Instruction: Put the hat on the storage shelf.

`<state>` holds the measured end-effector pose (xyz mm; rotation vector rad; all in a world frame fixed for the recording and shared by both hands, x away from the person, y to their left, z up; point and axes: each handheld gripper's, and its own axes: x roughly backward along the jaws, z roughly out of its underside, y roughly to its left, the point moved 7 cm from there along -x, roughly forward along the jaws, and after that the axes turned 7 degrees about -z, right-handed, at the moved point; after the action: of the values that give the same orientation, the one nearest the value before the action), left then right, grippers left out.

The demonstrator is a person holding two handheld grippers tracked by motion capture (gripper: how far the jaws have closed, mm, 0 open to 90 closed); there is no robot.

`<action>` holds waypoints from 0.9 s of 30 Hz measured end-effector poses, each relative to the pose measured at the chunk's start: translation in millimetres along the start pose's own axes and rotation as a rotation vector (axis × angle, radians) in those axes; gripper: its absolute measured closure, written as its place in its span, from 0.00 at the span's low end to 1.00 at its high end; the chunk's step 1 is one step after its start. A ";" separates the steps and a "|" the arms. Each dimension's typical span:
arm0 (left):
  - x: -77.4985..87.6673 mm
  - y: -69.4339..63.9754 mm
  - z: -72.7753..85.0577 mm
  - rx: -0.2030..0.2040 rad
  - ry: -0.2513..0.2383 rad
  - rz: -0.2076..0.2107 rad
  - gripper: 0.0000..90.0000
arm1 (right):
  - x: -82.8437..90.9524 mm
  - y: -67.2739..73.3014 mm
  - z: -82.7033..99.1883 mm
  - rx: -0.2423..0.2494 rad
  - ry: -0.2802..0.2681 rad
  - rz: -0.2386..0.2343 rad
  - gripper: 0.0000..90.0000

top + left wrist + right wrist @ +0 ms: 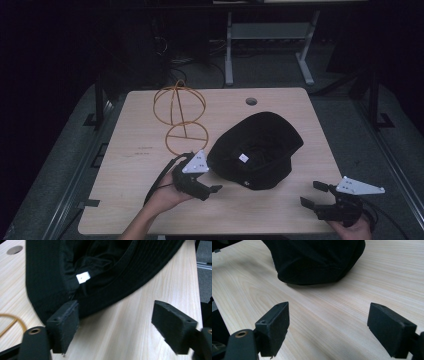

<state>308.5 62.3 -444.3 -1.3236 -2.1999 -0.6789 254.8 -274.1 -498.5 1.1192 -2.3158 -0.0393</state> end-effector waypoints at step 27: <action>-28.3 -15.9 -62.2 -0.104 -0.148 0.089 0.97 | 0.6 10.2 -10.5 0.021 -0.044 -0.004 0.19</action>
<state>315.1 -2.1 -417.3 -1.5594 -2.2308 -0.6895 252.5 -265.6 -486.8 1.1441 -2.3581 -0.0417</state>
